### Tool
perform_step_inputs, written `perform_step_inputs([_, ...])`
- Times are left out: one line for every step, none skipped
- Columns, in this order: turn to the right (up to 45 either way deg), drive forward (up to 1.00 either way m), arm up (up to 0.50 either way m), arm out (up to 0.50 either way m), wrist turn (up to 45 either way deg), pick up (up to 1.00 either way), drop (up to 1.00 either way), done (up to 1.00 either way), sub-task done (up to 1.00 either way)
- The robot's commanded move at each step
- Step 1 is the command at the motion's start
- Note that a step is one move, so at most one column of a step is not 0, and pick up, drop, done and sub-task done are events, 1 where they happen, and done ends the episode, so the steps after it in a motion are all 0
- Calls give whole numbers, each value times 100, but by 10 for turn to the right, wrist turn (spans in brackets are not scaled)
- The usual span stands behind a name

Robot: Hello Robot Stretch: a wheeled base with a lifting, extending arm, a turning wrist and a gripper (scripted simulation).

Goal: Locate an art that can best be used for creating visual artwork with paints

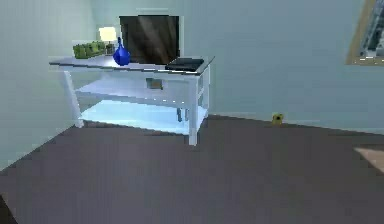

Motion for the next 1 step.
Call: perform_step_inputs([450, 0, 0, 0, 0, 0, 0, 0, 0])
